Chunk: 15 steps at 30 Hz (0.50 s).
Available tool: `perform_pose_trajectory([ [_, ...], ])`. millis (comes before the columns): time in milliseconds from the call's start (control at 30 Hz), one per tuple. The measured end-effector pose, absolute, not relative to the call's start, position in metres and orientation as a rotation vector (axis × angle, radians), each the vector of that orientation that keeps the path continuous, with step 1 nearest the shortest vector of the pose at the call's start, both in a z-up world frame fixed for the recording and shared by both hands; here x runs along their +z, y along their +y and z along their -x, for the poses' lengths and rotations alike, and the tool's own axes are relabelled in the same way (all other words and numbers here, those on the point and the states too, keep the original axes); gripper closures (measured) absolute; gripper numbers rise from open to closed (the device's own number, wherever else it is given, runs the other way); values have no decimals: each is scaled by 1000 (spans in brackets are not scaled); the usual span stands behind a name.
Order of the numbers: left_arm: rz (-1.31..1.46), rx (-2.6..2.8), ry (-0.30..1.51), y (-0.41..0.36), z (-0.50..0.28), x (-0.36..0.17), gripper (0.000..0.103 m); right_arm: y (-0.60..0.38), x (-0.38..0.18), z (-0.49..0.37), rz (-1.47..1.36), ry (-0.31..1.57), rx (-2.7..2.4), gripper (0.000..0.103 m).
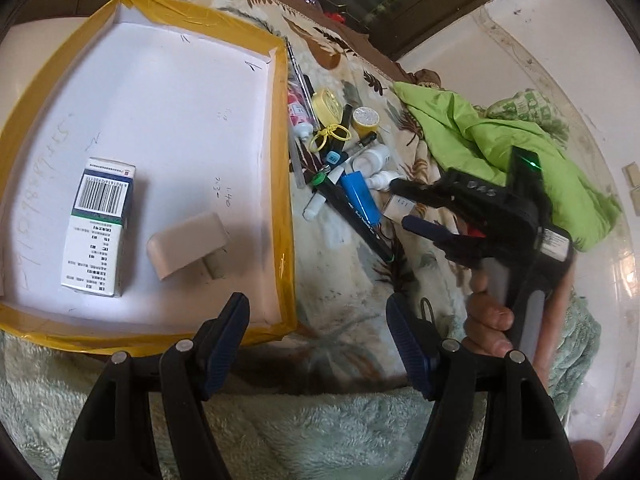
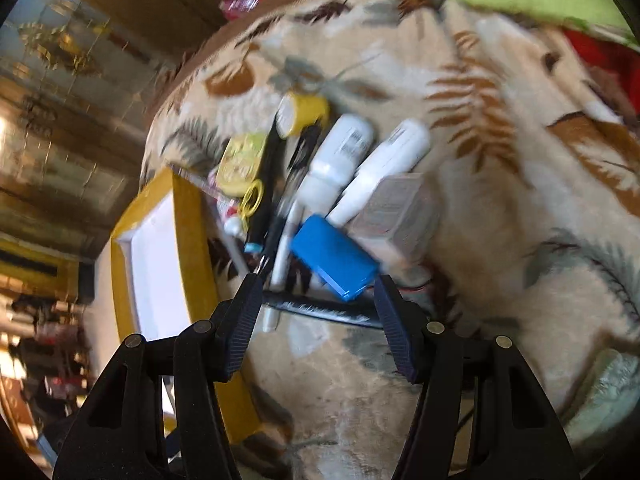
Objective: Organize rigid objects
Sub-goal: 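Grasp the black green-capped marker with the left tool while the right tool reaches for the pink-white ointment box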
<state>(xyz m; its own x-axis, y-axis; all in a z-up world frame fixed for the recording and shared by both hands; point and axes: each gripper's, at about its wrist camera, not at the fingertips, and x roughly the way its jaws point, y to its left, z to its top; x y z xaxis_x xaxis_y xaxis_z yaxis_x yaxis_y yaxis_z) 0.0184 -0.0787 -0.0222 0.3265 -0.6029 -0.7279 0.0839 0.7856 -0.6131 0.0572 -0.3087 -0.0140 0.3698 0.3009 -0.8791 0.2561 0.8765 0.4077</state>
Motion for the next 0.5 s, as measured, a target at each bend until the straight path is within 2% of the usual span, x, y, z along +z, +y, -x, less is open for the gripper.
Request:
perform_pose_trajectory([
  [133,518,-486,1153,-77,-15,-20,32,-296,-30,-61,-415,1301,-21,44],
  [233,511,-488,1147,-79,-15,-18,32,-299,-48,-63,-427,1378,-35,44],
  [500,503,-519,1157,-93,-12,-9,32,-304,-31,-54,-521,1317,45,44],
])
